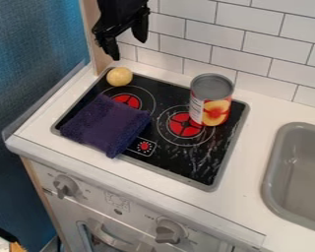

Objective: Pick up the blue towel and move it to the right side of the stovetop

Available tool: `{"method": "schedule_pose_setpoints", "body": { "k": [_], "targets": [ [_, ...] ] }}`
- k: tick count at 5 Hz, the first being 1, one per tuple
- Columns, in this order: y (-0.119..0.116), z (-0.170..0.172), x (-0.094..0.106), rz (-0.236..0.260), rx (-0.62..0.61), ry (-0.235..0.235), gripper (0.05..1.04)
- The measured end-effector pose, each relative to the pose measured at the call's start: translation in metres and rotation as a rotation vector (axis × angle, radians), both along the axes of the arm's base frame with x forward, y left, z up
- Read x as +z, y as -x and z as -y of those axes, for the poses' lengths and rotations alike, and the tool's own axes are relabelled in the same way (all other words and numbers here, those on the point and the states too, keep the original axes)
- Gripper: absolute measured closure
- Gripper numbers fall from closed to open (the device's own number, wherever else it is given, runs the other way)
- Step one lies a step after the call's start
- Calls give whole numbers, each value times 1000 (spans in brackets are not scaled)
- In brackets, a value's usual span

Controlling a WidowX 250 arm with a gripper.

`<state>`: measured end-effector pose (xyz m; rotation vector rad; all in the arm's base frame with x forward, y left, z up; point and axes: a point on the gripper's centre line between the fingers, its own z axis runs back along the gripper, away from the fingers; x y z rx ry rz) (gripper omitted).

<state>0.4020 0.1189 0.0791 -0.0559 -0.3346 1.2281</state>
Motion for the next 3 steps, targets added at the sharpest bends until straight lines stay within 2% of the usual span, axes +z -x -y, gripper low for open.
{"method": "schedule_pose_setpoints", "body": {
  "k": [1,2,3],
  "targets": [
    [5,3,-20,-44,-1,21,84],
    [23,7,-21,-17,1,46,84],
    [48,7,-9,-5,18,31,84]
  ]
}}
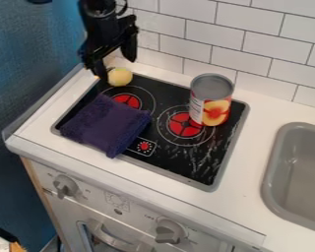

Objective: Pick up the blue towel and move it to the right side of the stovetop

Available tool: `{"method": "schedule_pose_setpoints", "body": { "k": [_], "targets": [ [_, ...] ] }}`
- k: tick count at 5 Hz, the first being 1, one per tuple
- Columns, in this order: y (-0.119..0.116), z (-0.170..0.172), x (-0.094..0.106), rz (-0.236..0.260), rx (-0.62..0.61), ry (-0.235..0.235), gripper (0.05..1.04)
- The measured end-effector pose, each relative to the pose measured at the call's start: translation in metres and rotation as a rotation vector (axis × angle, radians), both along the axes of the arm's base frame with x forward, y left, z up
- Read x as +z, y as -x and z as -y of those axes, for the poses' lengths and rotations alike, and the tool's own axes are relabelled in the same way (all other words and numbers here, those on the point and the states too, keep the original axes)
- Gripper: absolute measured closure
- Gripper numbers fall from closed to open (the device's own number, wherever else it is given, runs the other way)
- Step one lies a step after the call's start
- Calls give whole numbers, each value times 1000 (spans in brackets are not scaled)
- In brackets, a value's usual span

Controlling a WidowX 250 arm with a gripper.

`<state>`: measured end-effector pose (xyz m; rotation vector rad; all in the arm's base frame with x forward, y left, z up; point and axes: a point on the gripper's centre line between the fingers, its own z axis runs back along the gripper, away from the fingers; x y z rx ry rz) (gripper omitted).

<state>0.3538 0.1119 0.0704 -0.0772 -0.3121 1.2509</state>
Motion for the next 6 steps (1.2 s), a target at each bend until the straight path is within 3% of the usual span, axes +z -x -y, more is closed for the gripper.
{"method": "schedule_pose_setpoints", "body": {
  "k": [2,5,6],
  "targets": [
    [44,10,-23,-102,5,10,83],
    [58,0,-66,-212,30,-39,84],
    [57,1,-72,-217,25,-36,83]
  ]
}}
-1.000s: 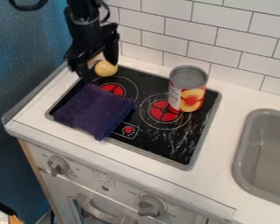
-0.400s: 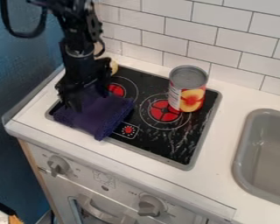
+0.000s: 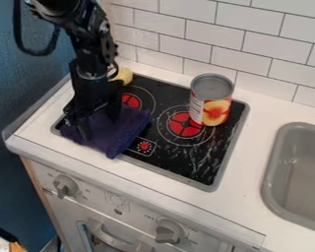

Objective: Pick up the blue towel and move it to the right side of the stovetop

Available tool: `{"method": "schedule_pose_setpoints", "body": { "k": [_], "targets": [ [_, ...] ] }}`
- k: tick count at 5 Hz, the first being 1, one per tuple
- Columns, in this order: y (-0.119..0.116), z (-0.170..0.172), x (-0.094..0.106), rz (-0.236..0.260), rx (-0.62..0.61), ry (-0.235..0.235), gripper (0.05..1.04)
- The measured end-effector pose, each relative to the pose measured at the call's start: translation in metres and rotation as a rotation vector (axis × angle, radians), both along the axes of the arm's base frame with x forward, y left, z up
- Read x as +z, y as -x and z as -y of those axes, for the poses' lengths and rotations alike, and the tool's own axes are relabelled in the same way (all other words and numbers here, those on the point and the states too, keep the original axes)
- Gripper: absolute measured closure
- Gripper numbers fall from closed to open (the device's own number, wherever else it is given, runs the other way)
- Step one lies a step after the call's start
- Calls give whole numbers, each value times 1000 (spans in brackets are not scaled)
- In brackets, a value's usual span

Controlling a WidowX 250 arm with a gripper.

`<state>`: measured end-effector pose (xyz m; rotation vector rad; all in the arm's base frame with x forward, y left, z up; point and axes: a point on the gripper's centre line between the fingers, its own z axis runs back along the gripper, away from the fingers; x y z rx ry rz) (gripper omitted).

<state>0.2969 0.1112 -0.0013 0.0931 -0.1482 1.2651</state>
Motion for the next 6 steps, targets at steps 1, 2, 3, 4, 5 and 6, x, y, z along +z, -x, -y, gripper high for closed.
{"method": "schedule_pose_setpoints", "body": {
  "k": [1,2,3,4,5,6],
  "targets": [
    [-6,15,-4,4,-28,6,84],
    [-12,36,-5,9,-95,28,84],
    [-12,67,-6,11,-192,58,84],
    [-7,99,-6,0,-314,88,84],
    [1,123,-6,-1,-416,112,84],
    [10,147,-7,-15,-495,143,84]
  ]
}}
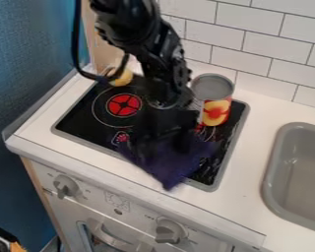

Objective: Pick up the blue towel and move it to the right side of the stovetop

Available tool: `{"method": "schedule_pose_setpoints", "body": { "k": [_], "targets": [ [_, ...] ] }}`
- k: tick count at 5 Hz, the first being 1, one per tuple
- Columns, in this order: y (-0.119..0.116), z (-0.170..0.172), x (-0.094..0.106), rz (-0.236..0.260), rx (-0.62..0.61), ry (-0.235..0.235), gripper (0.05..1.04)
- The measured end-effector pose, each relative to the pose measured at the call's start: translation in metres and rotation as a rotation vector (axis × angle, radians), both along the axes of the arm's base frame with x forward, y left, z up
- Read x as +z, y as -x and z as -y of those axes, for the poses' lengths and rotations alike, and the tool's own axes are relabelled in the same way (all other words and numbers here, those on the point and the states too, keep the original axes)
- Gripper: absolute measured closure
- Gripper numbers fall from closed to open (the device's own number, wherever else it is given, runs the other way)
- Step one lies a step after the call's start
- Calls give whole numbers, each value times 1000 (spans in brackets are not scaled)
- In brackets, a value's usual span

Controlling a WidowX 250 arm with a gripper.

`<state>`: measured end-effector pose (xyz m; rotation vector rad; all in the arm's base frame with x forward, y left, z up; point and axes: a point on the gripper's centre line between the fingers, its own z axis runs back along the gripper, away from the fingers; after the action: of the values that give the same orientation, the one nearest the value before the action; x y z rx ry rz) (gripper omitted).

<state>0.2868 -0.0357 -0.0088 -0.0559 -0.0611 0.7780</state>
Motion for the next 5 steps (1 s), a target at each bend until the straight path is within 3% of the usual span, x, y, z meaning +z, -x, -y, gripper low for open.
{"method": "schedule_pose_setpoints", "body": {
  "k": [2,4,5],
  "targets": [
    [-11,24,0,-18,-35,36,83],
    [-17,31,7,8,-55,33,83],
    [-16,21,34,62,-35,21,83]
  ]
}}
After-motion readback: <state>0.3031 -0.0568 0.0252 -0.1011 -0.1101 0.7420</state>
